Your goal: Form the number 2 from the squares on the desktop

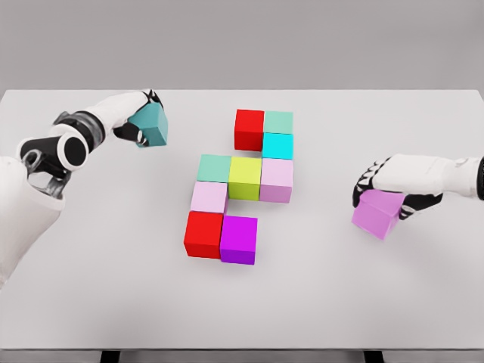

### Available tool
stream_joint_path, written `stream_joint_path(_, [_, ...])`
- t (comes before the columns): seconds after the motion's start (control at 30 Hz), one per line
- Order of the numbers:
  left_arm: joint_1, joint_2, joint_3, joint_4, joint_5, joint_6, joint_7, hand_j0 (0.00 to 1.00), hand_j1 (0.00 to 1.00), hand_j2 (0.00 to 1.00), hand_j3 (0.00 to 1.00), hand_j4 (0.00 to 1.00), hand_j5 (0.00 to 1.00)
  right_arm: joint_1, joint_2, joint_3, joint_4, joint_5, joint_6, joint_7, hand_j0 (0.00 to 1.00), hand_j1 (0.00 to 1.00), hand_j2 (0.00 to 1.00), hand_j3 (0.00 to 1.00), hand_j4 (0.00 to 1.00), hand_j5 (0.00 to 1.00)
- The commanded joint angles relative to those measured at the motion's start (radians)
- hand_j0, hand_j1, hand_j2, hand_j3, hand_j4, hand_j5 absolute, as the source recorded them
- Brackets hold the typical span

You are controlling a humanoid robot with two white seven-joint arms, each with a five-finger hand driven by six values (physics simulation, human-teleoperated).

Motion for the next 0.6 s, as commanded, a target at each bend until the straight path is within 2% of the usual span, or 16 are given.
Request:
stream_joint_path(0.0, [-0.002, -0.063, -0.003, 0.04, -0.055, -0.001, 0.002, 0.34, 0.34, 0.34, 0.34, 0.34, 0.34, -0.002, 0.019, 0.001, -0.006, -0.001, -0.043, 0.0, 0.51, 0.51, 0.51, 0.51, 0.51, 0.51])
stream_joint_path(0.1, [-0.031, -0.128, -0.02, 0.103, -0.096, -0.001, 0.002, 0.34, 0.34, 0.34, 0.34, 0.34, 0.34, -0.015, 0.048, 0.001, -0.007, 0.02, -0.114, 0.0, 0.51, 0.51, 0.51, 0.51, 0.51, 0.51])
stream_joint_path(0.2, [-0.043, -0.161, -0.039, 0.12, -0.118, -0.001, 0.002, 0.33, 0.33, 0.33, 0.33, 0.33, 0.33, -0.021, 0.067, 0.001, -0.007, 0.02, -0.215, 0.0, 0.51, 0.51, 0.51, 0.51, 0.51, 0.51])
stream_joint_path(0.3, [-0.043, -0.19, -0.045, 0.131, -0.147, -0.001, 0.002, 0.33, 0.33, 0.33, 0.33, 0.33, 0.33, -0.021, 0.102, 0.006, -0.007, 0.022, -0.22, 0.0, 0.51, 0.51, 0.51, 0.51, 0.51, 0.51])
stream_joint_path(0.57, [-0.064, -0.27, -0.051, 0.183, -0.205, -0.003, 0.002, 0.33, 0.33, 0.33, 0.33, 0.33, 0.33, -0.037, 0.145, 0.016, -0.007, 0.025, -0.22, 0.0, 0.51, 0.51, 0.51, 0.51, 0.51, 0.51])
